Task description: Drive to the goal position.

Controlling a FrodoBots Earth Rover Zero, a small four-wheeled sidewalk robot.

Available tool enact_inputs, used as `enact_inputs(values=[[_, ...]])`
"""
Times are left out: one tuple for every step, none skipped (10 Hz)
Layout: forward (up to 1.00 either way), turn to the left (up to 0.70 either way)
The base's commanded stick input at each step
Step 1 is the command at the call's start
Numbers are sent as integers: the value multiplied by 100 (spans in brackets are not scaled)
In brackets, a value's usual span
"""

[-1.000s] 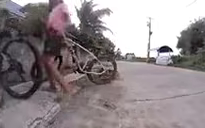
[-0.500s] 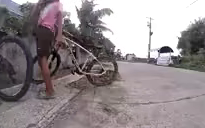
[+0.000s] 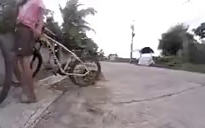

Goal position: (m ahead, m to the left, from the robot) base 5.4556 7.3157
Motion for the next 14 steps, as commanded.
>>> enact_inputs(values=[[54,-31],[70,-10],[70,0],[70,0],[70,0],[27,0],[0,0],[0,0],[0,0],[0,0],[0,0],[0,0],[0,0],[0,0]])
